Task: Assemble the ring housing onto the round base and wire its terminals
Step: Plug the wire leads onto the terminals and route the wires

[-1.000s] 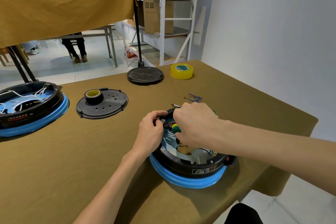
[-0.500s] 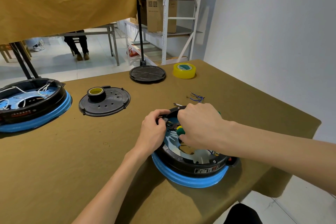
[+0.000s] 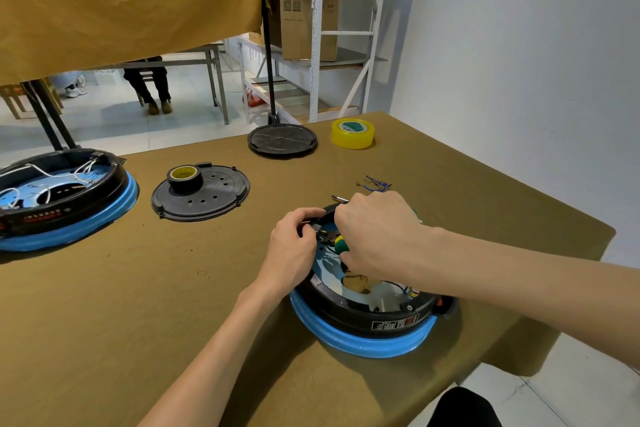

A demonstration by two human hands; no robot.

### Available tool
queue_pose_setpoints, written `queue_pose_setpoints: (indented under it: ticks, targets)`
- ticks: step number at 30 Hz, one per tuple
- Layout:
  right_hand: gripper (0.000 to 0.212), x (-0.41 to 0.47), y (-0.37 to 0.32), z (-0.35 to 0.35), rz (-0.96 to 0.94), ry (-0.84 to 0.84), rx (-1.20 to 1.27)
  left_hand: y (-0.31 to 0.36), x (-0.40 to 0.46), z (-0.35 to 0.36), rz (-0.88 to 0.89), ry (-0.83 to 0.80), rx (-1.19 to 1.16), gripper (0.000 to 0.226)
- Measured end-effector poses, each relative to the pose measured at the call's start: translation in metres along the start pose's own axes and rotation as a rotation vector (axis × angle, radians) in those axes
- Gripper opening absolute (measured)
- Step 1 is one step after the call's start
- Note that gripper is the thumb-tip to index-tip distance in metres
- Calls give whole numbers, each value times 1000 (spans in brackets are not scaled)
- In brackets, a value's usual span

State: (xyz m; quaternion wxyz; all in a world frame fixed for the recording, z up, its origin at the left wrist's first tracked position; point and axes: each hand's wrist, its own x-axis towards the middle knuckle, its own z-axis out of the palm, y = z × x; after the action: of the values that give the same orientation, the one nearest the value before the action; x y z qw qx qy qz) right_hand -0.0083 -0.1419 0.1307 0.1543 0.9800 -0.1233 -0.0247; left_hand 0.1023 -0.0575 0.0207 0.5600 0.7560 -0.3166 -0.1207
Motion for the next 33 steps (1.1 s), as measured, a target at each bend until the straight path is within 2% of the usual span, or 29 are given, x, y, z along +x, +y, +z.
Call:
queue_pose_setpoints:
  ticks: [6,25,29,32,33]
  targets:
    - [31,3,-1,1,-11,8,-12,0,0,0,7,3,0,38]
    - [38,11,6,-6,-56,29,-34,-3,2,-1,20,3,5,36]
    - [52,3,19,3,16,81,47,-3,2,-2,22,-15,21,38]
    - [44,-4,42,11,135,197,220,-2,5,-6,17,-34,45,38]
    - [47,-5,53,15,198,234,295,-1,5,-8,14,-48,45,37]
